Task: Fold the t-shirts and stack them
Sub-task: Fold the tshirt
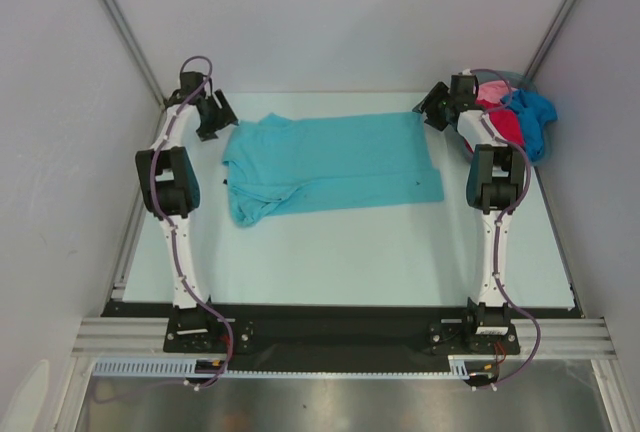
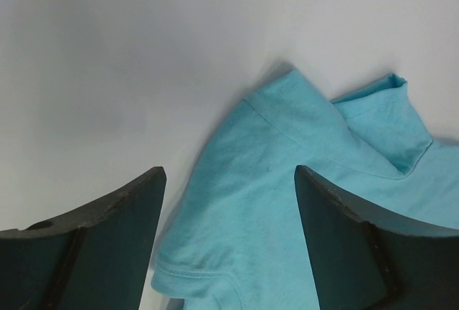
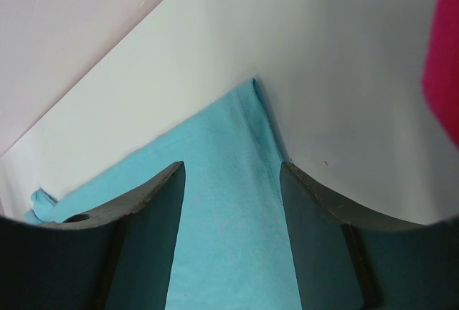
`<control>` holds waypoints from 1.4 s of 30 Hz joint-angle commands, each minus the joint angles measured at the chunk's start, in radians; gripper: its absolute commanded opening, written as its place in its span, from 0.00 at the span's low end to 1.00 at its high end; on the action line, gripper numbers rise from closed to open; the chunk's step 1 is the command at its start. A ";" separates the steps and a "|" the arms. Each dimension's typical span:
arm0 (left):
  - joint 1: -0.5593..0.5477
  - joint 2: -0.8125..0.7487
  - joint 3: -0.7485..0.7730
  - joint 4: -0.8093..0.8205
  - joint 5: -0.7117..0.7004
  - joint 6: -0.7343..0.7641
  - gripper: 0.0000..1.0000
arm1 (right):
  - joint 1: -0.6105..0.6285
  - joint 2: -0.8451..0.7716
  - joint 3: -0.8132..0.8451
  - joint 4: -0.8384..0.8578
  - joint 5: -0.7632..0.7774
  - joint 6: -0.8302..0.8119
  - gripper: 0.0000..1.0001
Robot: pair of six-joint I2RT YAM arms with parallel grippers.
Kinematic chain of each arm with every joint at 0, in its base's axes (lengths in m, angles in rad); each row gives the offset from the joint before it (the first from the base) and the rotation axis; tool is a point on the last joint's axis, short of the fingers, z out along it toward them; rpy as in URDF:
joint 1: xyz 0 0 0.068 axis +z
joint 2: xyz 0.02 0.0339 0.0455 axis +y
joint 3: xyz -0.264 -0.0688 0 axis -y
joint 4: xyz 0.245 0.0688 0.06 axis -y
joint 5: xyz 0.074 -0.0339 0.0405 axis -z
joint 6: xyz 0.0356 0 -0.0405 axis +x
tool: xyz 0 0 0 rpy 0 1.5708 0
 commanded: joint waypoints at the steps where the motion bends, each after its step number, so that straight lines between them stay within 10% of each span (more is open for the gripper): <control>1: 0.003 0.005 0.061 -0.003 -0.016 0.026 0.79 | -0.030 0.023 0.028 -0.063 0.033 -0.003 0.62; 42: -0.089 0.073 0.152 -0.027 0.074 0.020 0.68 | -0.013 0.170 0.236 -0.292 0.150 0.010 0.62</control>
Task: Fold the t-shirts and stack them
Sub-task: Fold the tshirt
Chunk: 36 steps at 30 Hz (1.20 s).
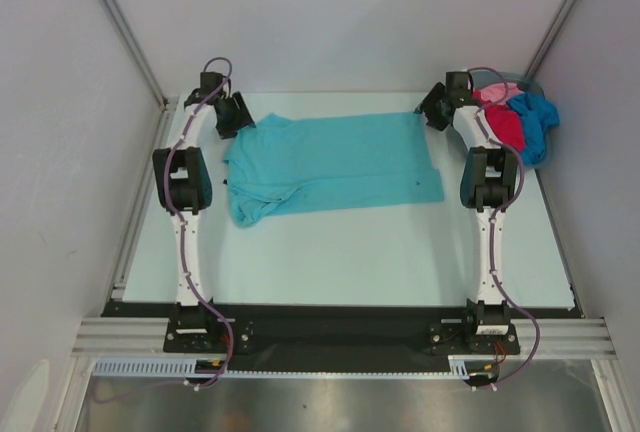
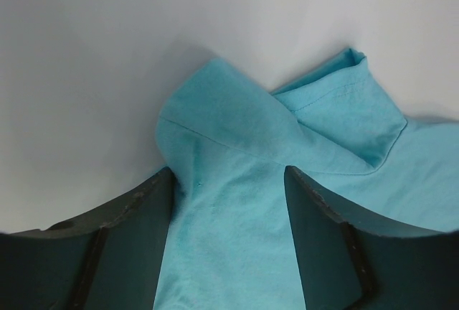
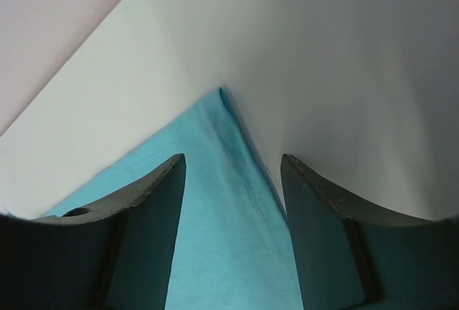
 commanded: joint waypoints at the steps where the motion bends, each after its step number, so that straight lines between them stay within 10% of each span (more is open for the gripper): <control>1: -0.015 -0.049 0.008 0.014 0.016 0.006 0.68 | -0.027 0.076 0.035 -0.090 0.007 0.022 0.62; 14: -0.015 -0.100 -0.071 0.038 0.027 0.006 0.61 | -0.019 0.115 0.018 -0.008 -0.170 0.070 0.59; 26: -0.015 -0.143 -0.139 0.060 0.033 0.008 0.56 | -0.018 0.015 -0.148 -0.030 -0.179 0.055 0.32; 30: -0.042 -0.159 -0.145 0.061 0.036 0.008 0.54 | -0.015 0.003 -0.162 -0.044 -0.170 0.056 0.02; 36: -0.042 -0.181 -0.165 0.066 0.038 0.008 0.40 | -0.009 -0.016 -0.189 -0.019 -0.138 0.041 0.00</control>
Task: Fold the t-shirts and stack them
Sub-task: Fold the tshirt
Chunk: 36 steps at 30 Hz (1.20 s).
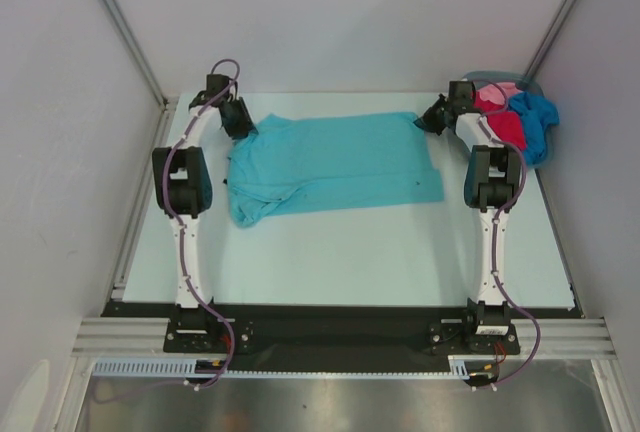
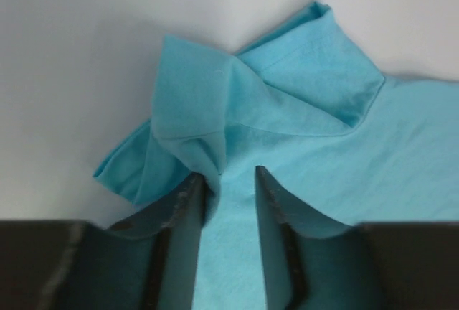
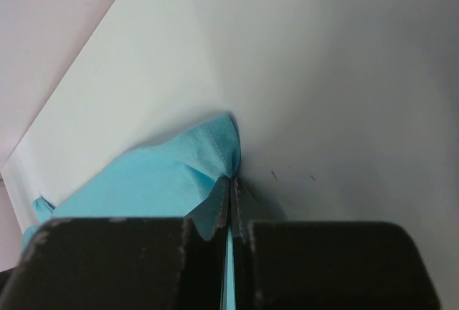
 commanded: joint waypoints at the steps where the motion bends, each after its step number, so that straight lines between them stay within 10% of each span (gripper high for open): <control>1: -0.012 -0.085 -0.013 0.018 0.020 0.008 0.36 | 0.008 0.004 -0.048 -0.138 0.056 -0.025 0.00; 6: -0.014 -0.091 -0.018 0.018 0.010 0.009 0.01 | 0.012 -0.013 -0.050 -0.125 0.096 -0.051 0.00; 36: -0.058 -0.203 -0.111 0.069 -0.069 0.020 0.00 | 0.045 -0.227 -0.191 0.151 0.184 -0.119 0.00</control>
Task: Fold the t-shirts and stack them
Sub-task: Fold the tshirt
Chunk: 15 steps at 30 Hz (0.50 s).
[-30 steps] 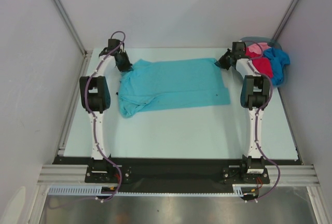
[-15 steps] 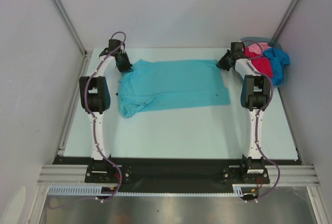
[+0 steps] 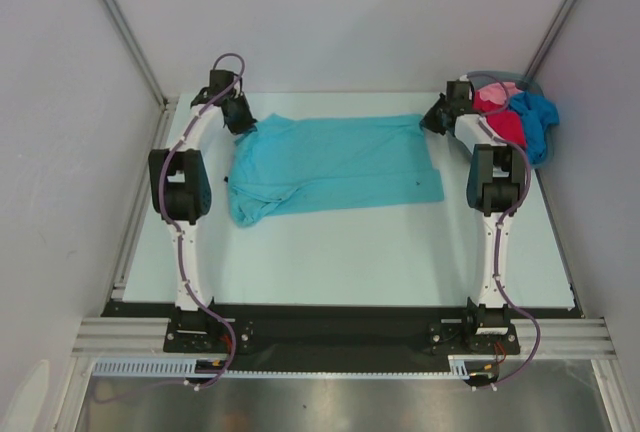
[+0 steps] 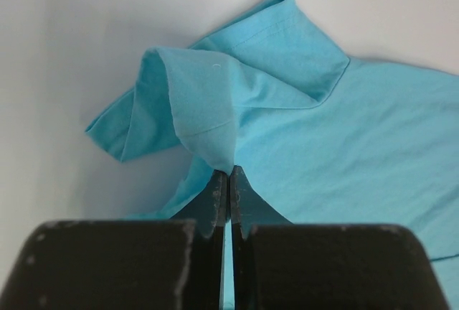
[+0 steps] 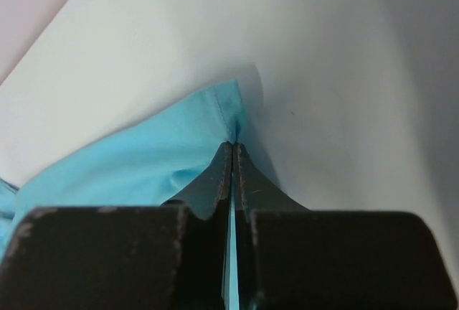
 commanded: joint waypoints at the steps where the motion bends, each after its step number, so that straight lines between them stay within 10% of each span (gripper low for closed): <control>1: -0.012 -0.077 -0.006 0.038 -0.016 0.016 0.00 | 0.019 -0.070 0.000 0.098 0.005 -0.035 0.00; 15: -0.015 -0.132 -0.103 0.093 -0.034 0.011 0.00 | 0.035 -0.152 -0.158 0.296 -0.020 -0.042 0.00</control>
